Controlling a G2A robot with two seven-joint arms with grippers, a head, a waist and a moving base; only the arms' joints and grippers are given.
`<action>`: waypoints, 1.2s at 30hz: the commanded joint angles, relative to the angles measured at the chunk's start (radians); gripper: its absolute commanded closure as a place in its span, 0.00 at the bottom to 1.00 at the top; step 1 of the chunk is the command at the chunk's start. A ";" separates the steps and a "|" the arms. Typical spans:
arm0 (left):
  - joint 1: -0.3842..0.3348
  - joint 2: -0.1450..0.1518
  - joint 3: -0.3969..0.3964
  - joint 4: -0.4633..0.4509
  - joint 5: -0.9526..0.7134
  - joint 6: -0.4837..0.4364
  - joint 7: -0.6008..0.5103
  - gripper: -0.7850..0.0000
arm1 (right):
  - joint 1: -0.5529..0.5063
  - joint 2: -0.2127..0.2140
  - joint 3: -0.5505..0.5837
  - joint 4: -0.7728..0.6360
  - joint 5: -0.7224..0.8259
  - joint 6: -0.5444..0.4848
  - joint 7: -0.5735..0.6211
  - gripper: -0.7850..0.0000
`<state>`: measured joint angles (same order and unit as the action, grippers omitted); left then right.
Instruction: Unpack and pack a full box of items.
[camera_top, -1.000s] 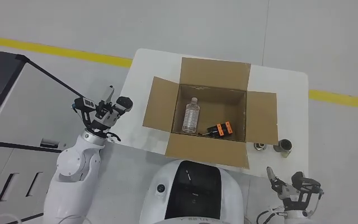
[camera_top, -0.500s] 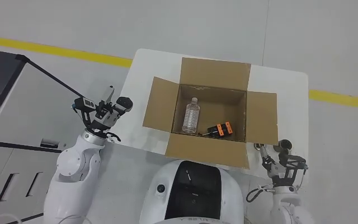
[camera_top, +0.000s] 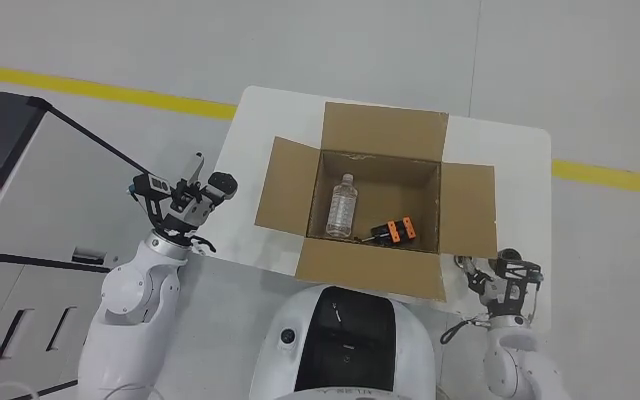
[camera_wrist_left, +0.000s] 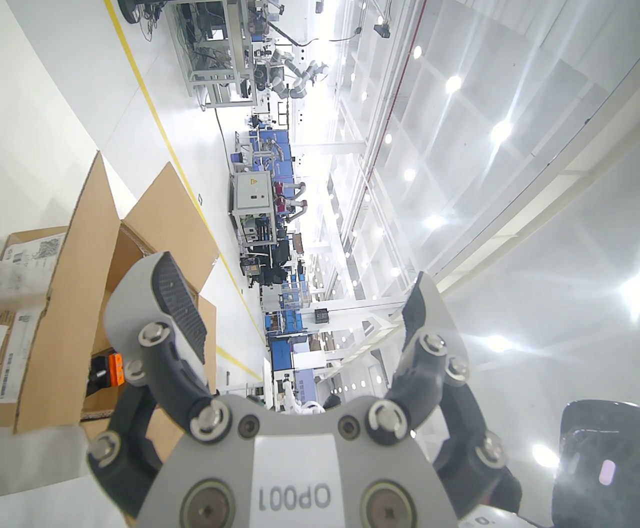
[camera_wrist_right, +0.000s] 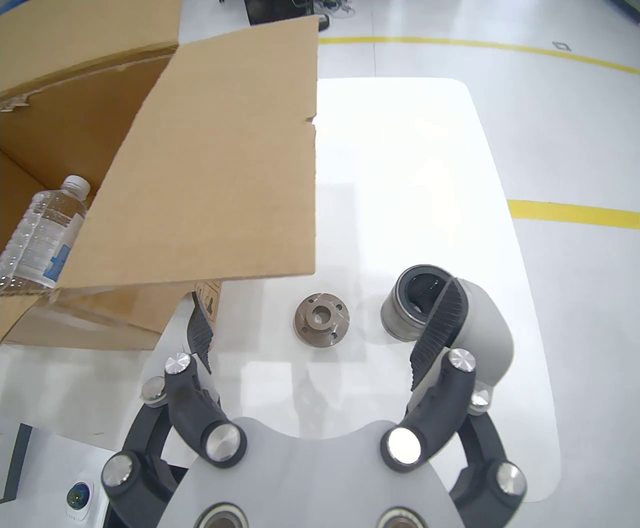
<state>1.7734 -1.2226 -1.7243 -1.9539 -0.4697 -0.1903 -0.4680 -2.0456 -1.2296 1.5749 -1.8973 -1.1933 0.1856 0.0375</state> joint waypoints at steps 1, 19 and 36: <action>0.000 0.000 0.000 0.000 0.000 0.000 0.000 0.00 | 0.029 0.002 0.006 -0.030 -0.016 0.008 0.109 0.34; 0.000 0.000 0.000 0.000 0.000 0.000 0.000 0.00 | 0.117 -0.006 -0.087 -0.098 -0.144 0.051 0.375 0.36; 0.000 0.000 0.000 0.000 0.000 0.000 0.000 0.00 | 0.236 -0.026 -0.193 0.020 -0.097 0.048 0.384 0.43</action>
<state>1.7734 -1.2226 -1.7243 -1.9539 -0.4697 -0.1903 -0.4680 -1.8115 -1.2551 1.3831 -1.8778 -1.2919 0.2341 0.4217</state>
